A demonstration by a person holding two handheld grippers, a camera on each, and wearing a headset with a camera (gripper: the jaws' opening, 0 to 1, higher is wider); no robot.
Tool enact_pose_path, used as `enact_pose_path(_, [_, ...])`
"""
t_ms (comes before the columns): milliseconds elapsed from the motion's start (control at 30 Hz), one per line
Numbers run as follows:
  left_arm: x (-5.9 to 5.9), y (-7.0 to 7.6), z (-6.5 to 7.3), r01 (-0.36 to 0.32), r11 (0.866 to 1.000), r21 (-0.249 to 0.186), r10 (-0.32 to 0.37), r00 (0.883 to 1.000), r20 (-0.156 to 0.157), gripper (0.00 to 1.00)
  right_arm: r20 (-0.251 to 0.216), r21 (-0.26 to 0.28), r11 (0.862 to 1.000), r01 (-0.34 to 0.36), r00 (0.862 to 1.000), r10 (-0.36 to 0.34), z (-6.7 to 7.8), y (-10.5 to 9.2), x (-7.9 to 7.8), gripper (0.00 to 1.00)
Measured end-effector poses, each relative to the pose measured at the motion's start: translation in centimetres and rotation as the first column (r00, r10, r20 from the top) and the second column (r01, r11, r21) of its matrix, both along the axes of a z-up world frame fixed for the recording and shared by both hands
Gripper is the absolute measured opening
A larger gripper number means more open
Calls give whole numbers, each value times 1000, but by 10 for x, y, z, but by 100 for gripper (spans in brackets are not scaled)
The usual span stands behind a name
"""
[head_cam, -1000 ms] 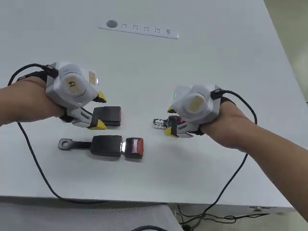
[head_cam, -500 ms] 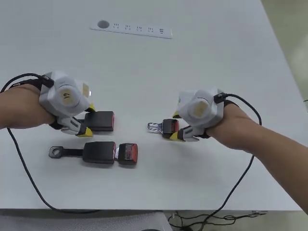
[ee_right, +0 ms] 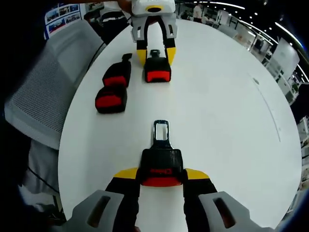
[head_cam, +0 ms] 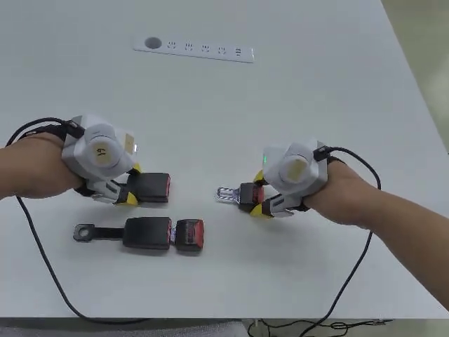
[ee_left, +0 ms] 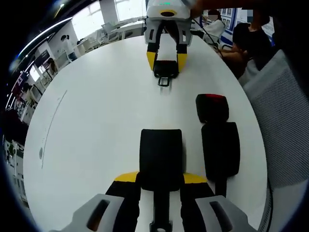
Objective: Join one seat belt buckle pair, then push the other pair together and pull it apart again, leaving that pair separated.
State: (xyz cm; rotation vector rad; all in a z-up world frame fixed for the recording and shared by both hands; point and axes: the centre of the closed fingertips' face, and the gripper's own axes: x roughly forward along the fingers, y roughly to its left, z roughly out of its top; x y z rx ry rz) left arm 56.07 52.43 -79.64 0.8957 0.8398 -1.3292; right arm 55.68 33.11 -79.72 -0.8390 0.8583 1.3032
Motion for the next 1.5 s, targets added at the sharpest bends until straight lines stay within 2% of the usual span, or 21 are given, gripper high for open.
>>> enact_pose_path(133, [0, 0, -1, 15, 1000, 11, -15, 1000, 4, 32, -15, 8, 1000, 4, 1000, -4, -1, 0, 1, 31])
enact_pose_path(233, [0, 1, 0, 8, 1000, 5, -8, 1000, 2, 32, -17, -18, 1000, 0, 1000, 0, -1, 2, -1, 31])
enact_pose_path(367, [0, 1, 0, -1, 1000, 0, 1, 1000, -2, 32, -29, -22, 1000, 4, 1000, -5, 0, 2, -1, 31])
enact_pose_path(567, [1, 2, -1, -4, 1000, 7, 4, 1000, -5, 32, -23, -62, 998, -2, 1000, 1, -1, 4, -1, 31])
enact_pose_path(700, [1, 2, 0, -1, 1000, 10, 1, 1000, -8, 32, -7, -68, 998, -5, 1000, 4, 1, 12, -1, 31])
enact_pose_path(933, [-1, 1, 1, -6, 1000, 7, 6, 1000, -20, 32, -9, -38, 999, 5, 1000, -5, 1, 38, 1, 31])
enact_pose_path(1267, [-2, 0, 4, -8, 1000, 9, 9, 1000, -14, 32, -8, -18, 1000, -14, 1000, 13, 0, 81, 1, 31])
enact_pose_path(1500, [-4, -1, 5, -12, 1000, 15, 12, 1000, -9, 32, -9, -27, 999, -22, 1000, 21, -1, 97, -1, 31])
